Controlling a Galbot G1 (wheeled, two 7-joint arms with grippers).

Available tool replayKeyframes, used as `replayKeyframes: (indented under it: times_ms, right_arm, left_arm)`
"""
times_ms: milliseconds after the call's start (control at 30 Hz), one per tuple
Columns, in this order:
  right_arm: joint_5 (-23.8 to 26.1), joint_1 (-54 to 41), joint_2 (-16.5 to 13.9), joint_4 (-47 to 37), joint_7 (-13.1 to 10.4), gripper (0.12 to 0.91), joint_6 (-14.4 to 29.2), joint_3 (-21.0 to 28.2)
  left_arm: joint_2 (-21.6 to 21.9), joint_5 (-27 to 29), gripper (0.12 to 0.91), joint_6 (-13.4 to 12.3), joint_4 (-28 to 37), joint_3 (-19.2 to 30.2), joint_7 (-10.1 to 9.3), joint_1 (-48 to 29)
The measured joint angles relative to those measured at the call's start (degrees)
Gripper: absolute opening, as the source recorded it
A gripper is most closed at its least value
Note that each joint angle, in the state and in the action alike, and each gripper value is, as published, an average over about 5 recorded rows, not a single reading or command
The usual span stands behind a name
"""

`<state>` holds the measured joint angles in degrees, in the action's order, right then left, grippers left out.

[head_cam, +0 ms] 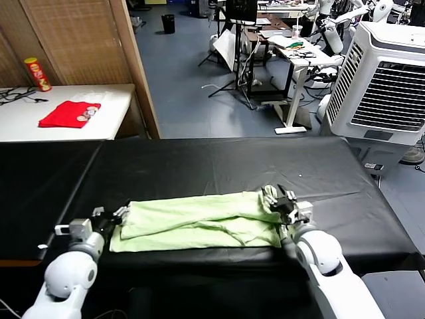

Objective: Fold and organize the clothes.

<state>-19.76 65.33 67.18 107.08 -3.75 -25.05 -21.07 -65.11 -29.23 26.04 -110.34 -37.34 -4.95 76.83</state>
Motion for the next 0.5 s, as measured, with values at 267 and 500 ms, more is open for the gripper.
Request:
replayKeyframes:
  times_ms: [267,500]
  right_arm:
    - [0.0,2.7,0.2,3.7,0.0,0.798,0.1,-0.5]
    - [0.0,3.1,0.1,5.0,0.2,0.798,0.1,-0.4]
  left_arm:
    - [-2.2,-6.9,0.798,0.4,-4.4,-1.8,-0.06,6.8]
    - [-4.0,-5.3,0.798,-0.4,-3.6,-1.5,-0.05,9.7]
